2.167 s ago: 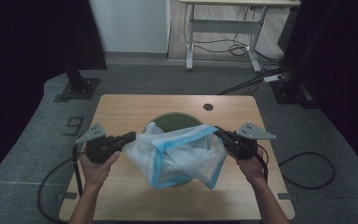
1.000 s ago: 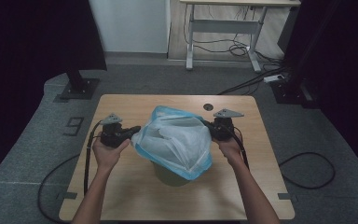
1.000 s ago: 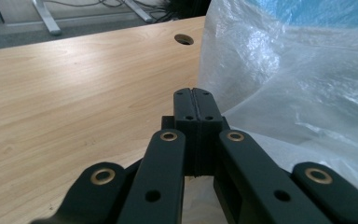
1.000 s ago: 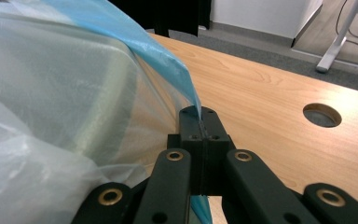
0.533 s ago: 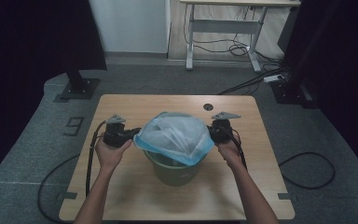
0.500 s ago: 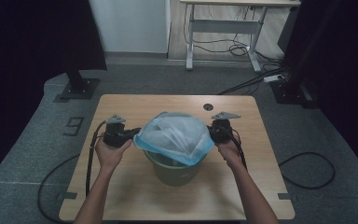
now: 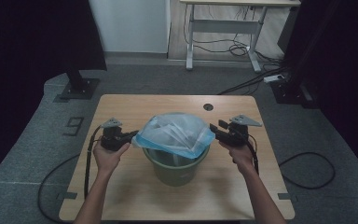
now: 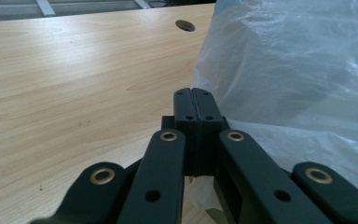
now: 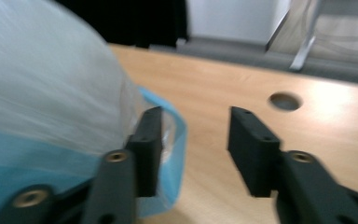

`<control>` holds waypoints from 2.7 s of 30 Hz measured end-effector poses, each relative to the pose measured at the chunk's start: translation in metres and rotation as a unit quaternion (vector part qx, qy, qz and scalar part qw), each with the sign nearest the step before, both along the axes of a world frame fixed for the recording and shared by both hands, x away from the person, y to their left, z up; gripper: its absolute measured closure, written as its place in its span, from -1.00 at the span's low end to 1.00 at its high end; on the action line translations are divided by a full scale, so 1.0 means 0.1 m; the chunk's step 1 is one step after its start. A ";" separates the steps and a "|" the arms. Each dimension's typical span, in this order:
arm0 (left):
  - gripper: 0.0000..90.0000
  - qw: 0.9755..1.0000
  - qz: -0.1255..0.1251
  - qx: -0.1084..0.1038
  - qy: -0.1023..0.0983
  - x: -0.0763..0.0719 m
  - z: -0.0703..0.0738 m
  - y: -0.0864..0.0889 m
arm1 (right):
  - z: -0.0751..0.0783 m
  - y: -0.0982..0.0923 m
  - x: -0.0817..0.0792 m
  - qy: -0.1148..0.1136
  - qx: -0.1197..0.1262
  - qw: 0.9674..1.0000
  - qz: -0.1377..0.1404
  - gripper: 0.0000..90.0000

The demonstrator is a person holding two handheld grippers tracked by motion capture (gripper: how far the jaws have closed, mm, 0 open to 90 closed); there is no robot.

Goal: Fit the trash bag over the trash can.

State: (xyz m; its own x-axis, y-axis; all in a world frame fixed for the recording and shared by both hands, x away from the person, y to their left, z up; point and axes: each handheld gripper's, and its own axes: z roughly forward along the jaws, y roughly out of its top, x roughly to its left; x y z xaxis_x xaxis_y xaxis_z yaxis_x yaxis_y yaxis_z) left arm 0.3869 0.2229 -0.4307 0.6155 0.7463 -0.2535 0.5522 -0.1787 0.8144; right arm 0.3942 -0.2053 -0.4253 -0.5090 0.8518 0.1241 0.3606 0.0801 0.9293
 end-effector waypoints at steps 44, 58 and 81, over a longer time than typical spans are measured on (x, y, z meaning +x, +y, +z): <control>1.00 1.000 0.002 0.000 -0.002 -0.04 0.00 -0.02 | 0.36 0.23 -0.75 -0.018 -0.025 0.997 0.067 0.83; 1.00 1.000 0.003 0.000 -0.006 -0.11 0.01 0.06 | 0.35 0.13 -1.40 -0.046 0.027 0.991 0.119 0.97; 1.00 1.000 0.004 -0.013 -0.009 -0.21 0.04 0.23 | 0.36 -0.13 -1.57 -0.061 0.080 0.986 0.131 0.97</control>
